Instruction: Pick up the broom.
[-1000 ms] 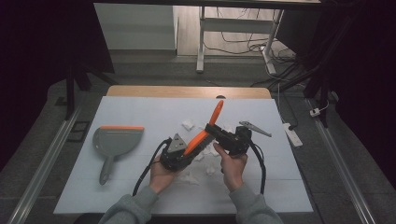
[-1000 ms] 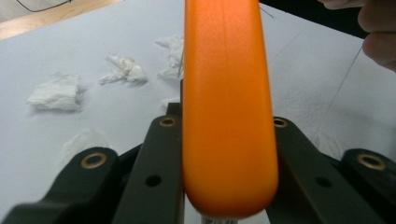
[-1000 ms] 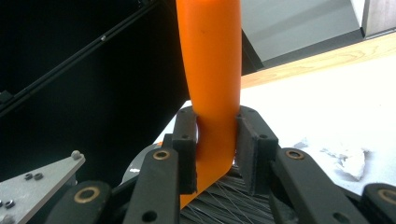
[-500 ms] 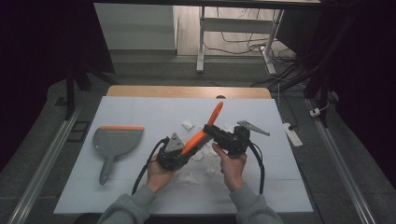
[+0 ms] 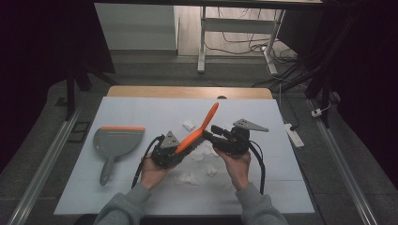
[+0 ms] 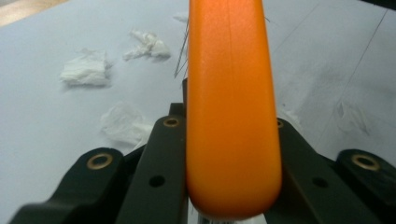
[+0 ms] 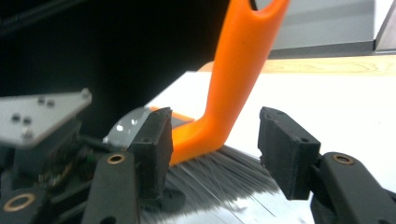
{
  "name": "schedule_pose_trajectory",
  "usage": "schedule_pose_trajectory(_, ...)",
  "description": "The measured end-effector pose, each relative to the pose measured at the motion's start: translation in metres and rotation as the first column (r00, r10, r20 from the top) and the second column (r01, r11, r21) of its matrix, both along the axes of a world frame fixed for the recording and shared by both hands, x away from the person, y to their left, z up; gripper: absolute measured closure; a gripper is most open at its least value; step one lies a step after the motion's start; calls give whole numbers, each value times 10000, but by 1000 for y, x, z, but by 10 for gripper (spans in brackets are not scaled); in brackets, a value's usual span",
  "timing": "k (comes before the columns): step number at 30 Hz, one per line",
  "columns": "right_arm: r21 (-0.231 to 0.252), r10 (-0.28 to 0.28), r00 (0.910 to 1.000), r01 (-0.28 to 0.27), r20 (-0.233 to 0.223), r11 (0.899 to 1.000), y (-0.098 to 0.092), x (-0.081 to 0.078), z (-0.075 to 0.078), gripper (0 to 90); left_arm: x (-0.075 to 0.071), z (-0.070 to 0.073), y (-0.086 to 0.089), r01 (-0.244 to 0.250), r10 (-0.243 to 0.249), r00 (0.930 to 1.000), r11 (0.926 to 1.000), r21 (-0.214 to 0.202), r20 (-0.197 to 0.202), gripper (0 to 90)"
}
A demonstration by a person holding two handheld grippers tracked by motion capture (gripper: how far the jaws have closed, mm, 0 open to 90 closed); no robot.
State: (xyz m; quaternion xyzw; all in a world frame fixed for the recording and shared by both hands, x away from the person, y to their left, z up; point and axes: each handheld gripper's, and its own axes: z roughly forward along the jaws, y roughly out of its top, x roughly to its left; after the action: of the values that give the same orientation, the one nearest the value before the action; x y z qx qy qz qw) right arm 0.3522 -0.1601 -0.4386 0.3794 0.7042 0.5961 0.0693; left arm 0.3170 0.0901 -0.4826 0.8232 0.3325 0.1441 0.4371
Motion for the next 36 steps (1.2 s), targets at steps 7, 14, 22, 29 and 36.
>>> schedule_pose_trajectory(7, -1366, 603, 9965, -520, 573, 9893, -4, -5, 3, 435, 2, 1, 6, 321, -309, 9992, 9983, 492, -238, 798)
schedule_pose_trajectory(14, -2265, 1267, 9907, -1122, 504, 9675, -13, -9, 7, 423, -1, 10, 8, 559, -554, 9984, 9941, 933, -85, 799)
schedule_pose_trajectory(22, -3423, 2067, 9769, -1765, 536, 9228, -14, -16, 18, 389, 0, 15, 14, 1078, -1046, 9940, 9858, 1288, -317, 798)
schedule_pose_trajectory(29, -4149, 2607, 9629, -2095, 702, 8854, -8, -22, 25, 370, 0, 16, 11, 1530, -1436, 9876, 9704, 1870, -630, 798)
schedule_pose_trajectory(36, -4978, 3190, 9451, -2434, 713, 8324, 0, -29, 29, 372, -2, 17, 5, 2218, -2047, 9745, 9393, 2616, -915, 798)
